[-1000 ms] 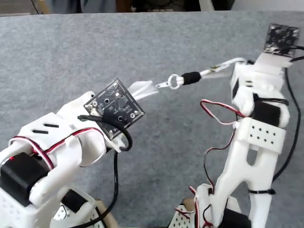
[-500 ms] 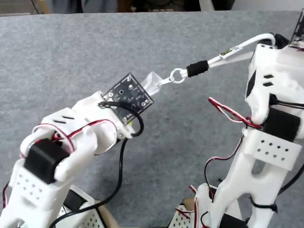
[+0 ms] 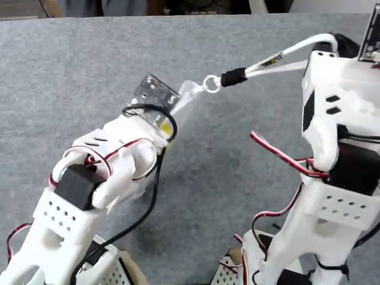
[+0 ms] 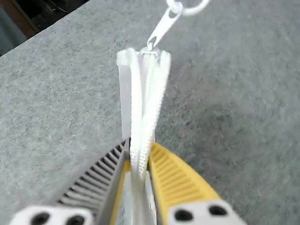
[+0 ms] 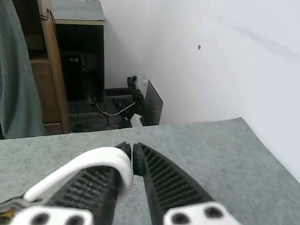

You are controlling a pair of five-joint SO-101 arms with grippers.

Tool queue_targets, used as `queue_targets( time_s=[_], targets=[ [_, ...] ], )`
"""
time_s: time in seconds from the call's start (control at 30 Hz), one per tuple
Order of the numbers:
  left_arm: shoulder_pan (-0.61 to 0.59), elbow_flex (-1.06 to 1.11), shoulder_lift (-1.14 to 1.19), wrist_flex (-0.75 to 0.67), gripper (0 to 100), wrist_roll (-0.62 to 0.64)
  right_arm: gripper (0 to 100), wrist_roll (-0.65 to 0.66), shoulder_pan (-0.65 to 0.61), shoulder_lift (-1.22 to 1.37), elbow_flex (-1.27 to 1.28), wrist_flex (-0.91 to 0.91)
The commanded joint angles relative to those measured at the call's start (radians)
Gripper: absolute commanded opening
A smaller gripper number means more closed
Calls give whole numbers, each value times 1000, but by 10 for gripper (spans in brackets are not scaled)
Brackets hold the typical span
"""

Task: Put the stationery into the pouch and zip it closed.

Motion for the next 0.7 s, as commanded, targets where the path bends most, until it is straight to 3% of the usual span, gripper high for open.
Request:
queue_targets(
  time_s=[0.0, 0.37, 0.53, 0.67],
  targets=[
    [-25, 33, -20, -29, 140, 77, 12, 2, -29, -18, -90, 37],
    [-58, -42, -21, -35, 175, 86, 12, 2, -144, -18, -282, 229],
    [-50, -125, -21, -28, 175, 48, 12, 2, -187, -18, -334, 235],
    [-50, -147, -21, -29, 175, 43, 12, 6, -295, -18, -366, 207]
  ],
)
